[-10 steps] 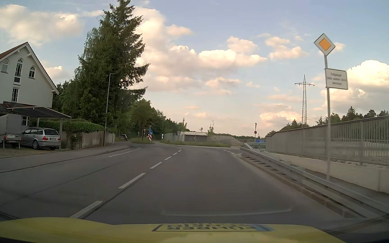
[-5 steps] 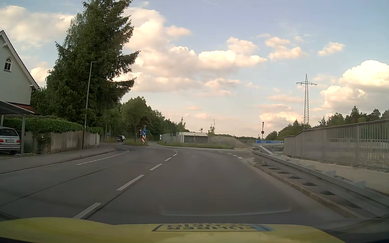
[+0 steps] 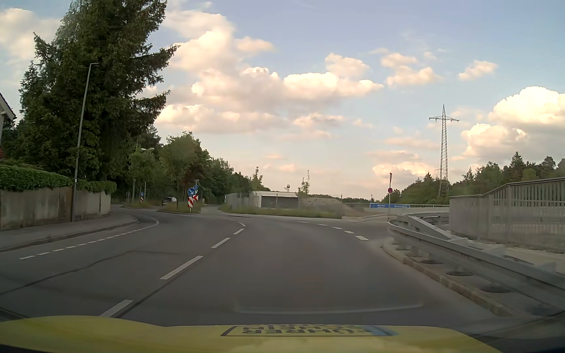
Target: Follow the waypoints while adhering to traffic rules and regulations
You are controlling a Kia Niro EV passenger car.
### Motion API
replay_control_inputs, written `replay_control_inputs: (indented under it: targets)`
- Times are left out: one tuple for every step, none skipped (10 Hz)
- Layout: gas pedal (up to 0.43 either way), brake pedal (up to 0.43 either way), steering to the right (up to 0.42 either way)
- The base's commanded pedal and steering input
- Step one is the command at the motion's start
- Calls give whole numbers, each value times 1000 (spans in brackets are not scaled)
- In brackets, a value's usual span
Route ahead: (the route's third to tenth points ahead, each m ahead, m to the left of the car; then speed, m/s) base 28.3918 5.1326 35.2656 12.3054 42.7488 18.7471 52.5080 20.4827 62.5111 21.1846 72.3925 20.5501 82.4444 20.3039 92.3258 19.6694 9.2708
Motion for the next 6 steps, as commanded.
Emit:
replay_control_inputs:
  targets:
    - [0,0,15]
    - [0,0,15]
    - [0,0,14]
    - [0,0,12]
    - [0,0,11]
    - [0,0,9]
